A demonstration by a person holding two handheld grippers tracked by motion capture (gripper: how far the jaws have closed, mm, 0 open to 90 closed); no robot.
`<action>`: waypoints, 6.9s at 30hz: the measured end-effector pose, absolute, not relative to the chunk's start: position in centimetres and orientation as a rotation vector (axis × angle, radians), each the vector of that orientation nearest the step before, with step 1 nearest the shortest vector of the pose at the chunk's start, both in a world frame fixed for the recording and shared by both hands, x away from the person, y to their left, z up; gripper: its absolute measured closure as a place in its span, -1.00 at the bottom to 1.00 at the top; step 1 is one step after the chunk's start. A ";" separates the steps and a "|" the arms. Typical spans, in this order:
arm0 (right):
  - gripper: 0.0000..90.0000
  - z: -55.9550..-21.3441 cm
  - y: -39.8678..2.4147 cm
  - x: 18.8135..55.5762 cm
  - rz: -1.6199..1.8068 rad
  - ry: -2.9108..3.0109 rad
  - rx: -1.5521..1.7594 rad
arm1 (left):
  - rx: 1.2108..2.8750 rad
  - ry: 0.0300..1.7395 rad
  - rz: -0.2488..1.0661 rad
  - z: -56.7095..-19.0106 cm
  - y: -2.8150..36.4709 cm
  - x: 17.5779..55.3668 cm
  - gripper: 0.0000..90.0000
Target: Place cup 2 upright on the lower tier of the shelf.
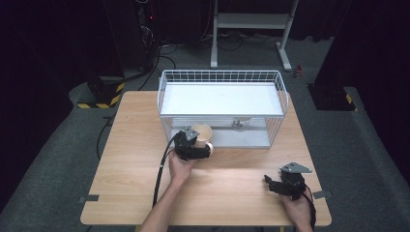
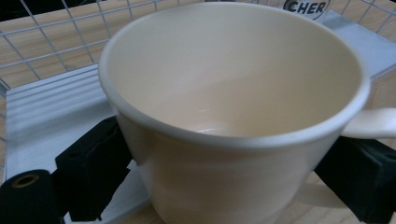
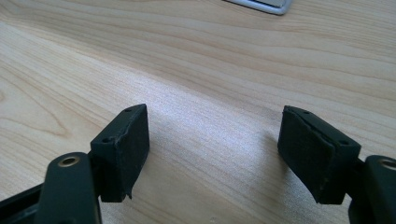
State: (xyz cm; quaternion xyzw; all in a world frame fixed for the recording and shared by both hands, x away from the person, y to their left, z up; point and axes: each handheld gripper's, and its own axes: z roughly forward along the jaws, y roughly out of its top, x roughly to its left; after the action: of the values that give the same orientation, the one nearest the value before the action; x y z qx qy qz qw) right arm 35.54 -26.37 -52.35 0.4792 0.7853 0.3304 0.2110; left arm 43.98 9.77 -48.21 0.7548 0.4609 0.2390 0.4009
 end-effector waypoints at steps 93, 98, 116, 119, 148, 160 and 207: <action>-0.44 -52.3 -26.4 35.5 0.917 2.184 1.332 | 1.903 1.229 0.658 -49.5 9.8 44.2 -0.31; -0.44 -52.3 -26.4 35.5 0.917 2.184 1.332 | 1.891 1.247 0.666 -49.7 9.8 44.6 -0.21; -0.44 -52.3 -26.4 35.5 0.918 2.184 1.333 | 1.893 1.308 0.651 -49.8 9.8 46.2 0.26; -0.44 -52.3 -26.4 35.5 0.918 2.184 1.333 | 1.904 1.312 0.657 -49.9 10.0 46.4 0.33; -0.44 -52.3 -26.4 35.5 0.919 2.183 1.335 | 1.876 1.381 0.595 -50.5 9.6 48.3 0.57; -0.44 -52.3 -26.4 35.5 0.919 2.183 1.334 | 1.882 1.324 0.570 -50.0 10.0 47.5 0.11; -0.44 -52.3 -26.4 35.5 0.919 2.183 1.335 | 1.881 1.238 0.555 -48.3 11.8 43.5 -0.38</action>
State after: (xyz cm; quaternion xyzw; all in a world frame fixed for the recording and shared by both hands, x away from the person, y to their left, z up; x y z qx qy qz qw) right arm 35.51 -26.35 -52.34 0.4800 0.7851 0.3305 0.2097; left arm 43.51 11.84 -48.28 0.7435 0.4893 0.2192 0.3997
